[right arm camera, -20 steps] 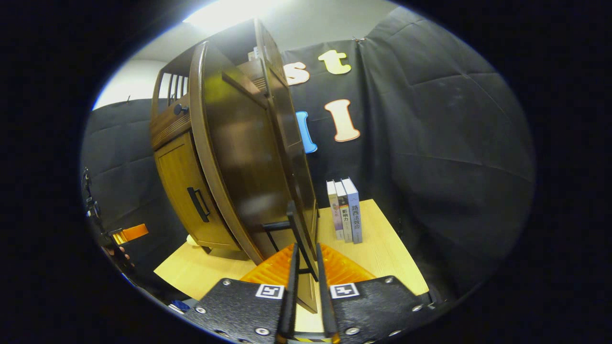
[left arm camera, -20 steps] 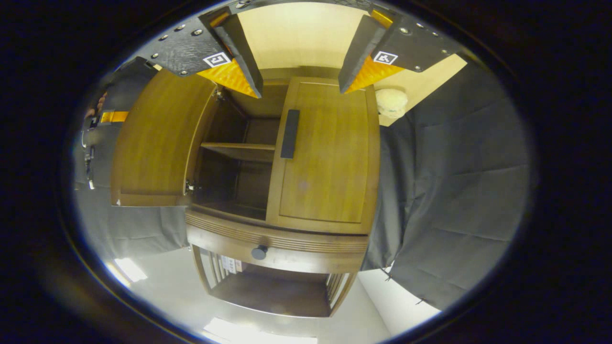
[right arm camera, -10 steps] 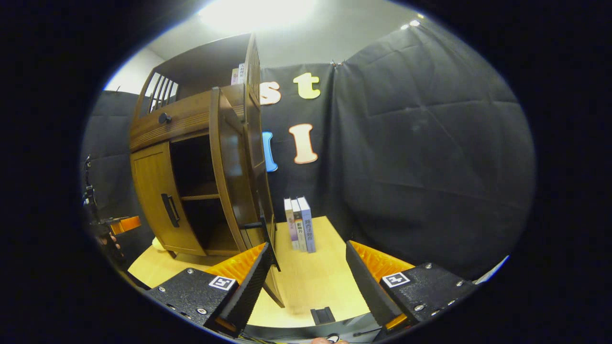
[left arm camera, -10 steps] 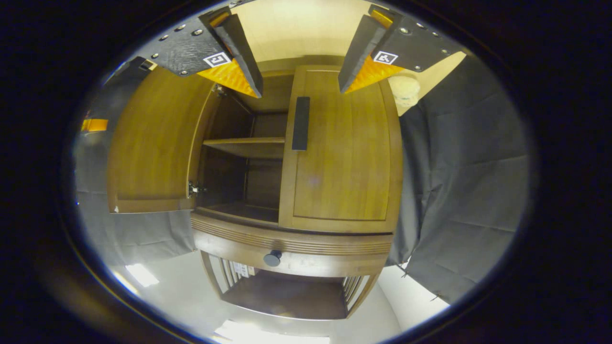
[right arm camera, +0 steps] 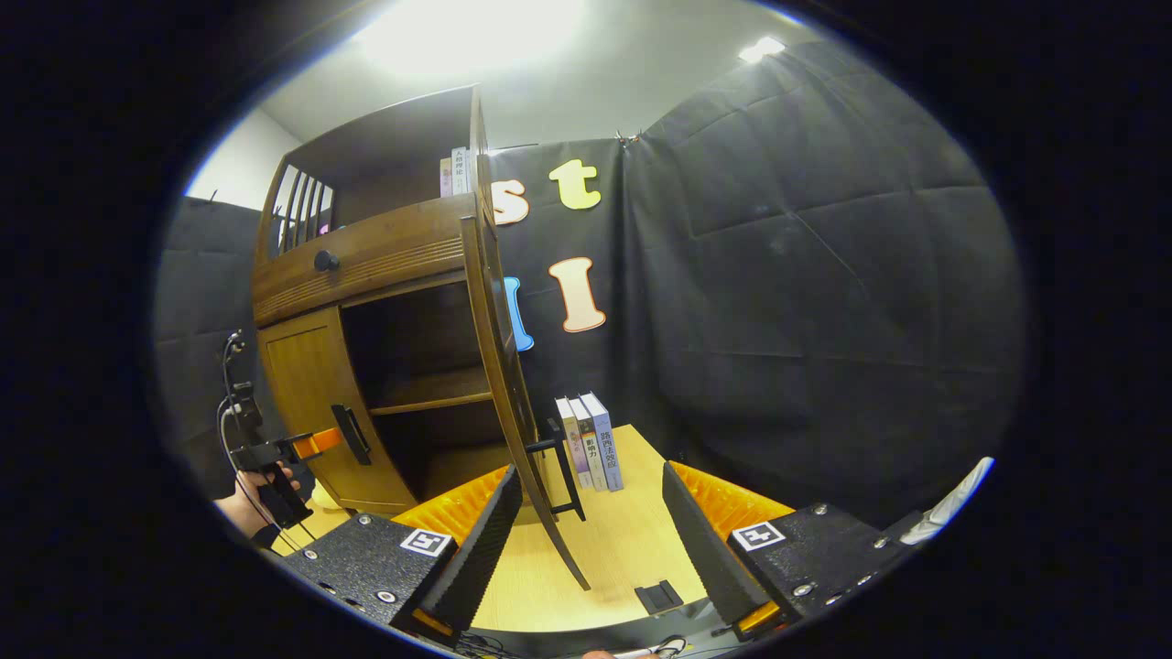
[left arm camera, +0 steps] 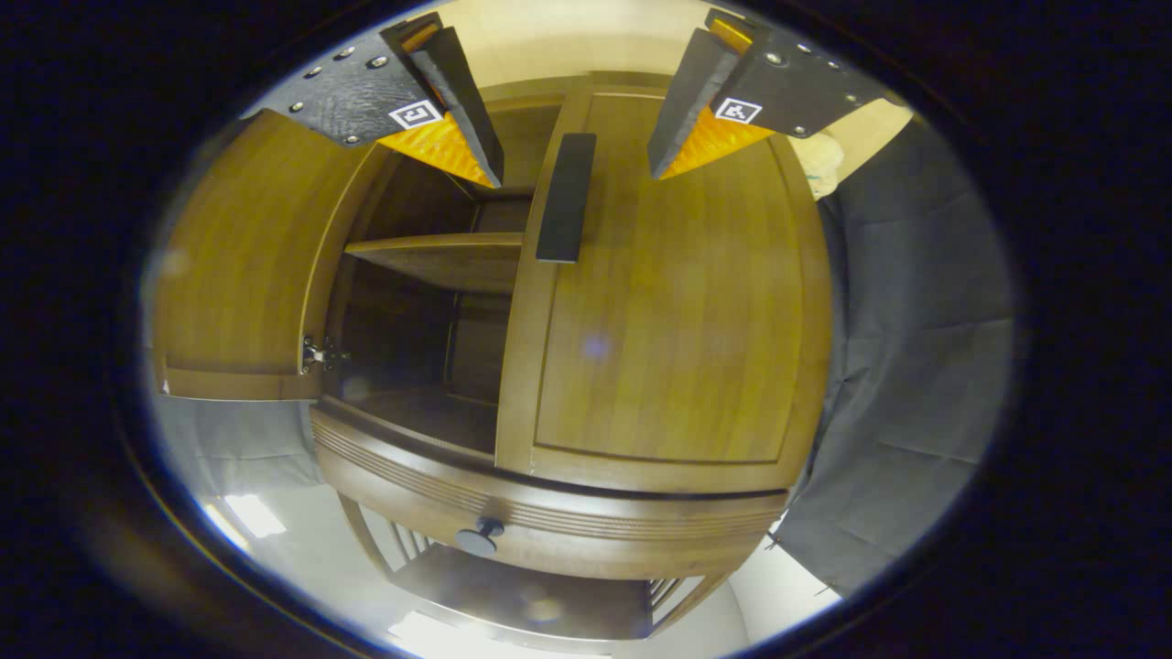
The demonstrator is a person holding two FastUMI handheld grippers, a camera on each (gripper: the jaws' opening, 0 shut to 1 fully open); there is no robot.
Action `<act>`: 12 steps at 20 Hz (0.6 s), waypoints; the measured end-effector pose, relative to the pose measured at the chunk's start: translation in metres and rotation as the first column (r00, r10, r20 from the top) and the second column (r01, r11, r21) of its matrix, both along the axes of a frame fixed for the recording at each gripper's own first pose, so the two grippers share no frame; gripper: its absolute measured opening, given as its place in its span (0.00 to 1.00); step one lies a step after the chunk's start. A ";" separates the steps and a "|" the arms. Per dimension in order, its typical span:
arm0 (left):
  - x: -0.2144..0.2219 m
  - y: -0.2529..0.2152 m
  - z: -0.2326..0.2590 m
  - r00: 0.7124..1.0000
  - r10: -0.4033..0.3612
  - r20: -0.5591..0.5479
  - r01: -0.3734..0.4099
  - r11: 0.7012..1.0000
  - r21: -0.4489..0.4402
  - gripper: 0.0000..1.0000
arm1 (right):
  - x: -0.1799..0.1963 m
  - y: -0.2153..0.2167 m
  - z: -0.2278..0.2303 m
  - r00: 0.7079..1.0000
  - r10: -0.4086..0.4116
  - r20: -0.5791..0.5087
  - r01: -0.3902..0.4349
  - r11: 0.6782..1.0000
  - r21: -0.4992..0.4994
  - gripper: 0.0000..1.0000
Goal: Open the right door of the double-door shoe cabinet with the right hand, and open the left door with the left hand.
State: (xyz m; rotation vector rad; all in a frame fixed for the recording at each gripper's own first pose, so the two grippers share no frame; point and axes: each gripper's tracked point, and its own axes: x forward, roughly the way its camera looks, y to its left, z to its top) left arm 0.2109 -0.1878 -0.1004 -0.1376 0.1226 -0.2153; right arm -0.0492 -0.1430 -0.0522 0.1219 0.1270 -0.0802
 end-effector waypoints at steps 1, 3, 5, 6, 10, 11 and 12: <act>0.008 0.000 -0.002 1.000 0.004 -0.002 -0.004 1.000 -0.004 0.97 | -0.002 -0.001 0.002 1.000 -0.009 0.000 0.009 1.000 -0.013 0.91; 0.028 -0.002 -0.002 1.000 0.018 -0.007 -0.018 1.000 -0.011 0.95 | -0.006 -0.002 0.007 1.000 -0.030 0.008 0.031 0.999 -0.021 0.95; 0.042 -0.004 -0.002 0.999 0.031 -0.013 -0.031 1.000 -0.003 0.93 | -0.009 -0.001 0.008 0.999 -0.041 0.008 0.042 0.999 -0.011 0.95; 0.049 -0.007 -0.002 0.999 0.031 -0.022 -0.031 1.000 -0.007 0.92 | -0.010 -0.001 0.004 0.999 -0.043 -0.005 0.043 0.999 -0.004 0.91; 0.062 -0.011 -0.006 0.997 0.038 -0.062 -0.039 0.999 -0.016 0.64 | -0.014 -0.004 -0.003 0.999 -0.049 -0.024 0.049 0.999 0.021 0.91; 0.059 -0.013 -0.008 0.998 0.035 -0.053 -0.036 0.999 -0.005 0.55 | -0.013 -0.005 -0.004 0.998 -0.052 -0.023 0.052 0.998 0.029 0.91; 0.064 -0.013 -0.008 0.998 0.045 -0.044 -0.044 0.999 0.016 0.45 | -0.012 -0.005 -0.005 0.998 -0.054 -0.024 0.055 0.998 0.035 0.95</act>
